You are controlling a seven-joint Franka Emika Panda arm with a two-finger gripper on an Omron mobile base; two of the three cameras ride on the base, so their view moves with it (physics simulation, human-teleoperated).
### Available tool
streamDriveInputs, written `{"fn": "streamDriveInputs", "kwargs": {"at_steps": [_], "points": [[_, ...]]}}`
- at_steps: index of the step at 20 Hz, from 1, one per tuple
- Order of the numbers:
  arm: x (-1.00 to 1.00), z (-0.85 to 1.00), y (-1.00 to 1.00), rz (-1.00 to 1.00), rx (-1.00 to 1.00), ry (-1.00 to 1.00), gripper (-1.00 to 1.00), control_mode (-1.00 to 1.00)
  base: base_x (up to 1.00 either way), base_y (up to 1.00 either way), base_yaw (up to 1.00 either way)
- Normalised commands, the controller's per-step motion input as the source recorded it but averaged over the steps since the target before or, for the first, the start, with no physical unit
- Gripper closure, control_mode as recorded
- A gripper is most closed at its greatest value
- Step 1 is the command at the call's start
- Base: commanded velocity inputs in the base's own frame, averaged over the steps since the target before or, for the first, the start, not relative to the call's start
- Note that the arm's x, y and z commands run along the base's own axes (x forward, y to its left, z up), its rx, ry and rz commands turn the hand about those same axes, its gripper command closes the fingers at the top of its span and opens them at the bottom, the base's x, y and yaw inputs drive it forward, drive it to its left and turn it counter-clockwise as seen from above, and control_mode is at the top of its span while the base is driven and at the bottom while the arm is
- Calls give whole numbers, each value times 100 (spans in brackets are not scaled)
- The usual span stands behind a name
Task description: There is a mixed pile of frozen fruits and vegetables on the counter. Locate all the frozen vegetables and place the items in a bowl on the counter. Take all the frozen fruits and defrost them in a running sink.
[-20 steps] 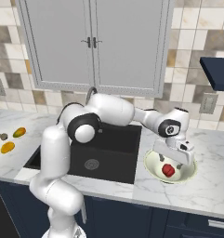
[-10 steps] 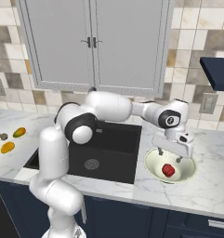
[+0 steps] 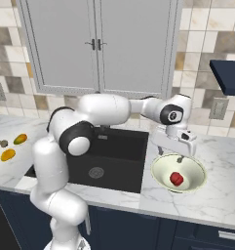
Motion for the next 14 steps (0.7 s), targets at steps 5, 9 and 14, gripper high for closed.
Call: {"fn": "streamDriveInputs", "kwargs": {"at_steps": [5, 9, 14], "points": [[-17, 29, 40, 3, 1, 0, -100, -100, 0, 0, 0], [-21, 24, 43, 5, 0, -2, -100, -100, 0, 0, 0], [-28, 10, 44, 4, 0, -10, -100, -100, 0, 0, 0]]}}
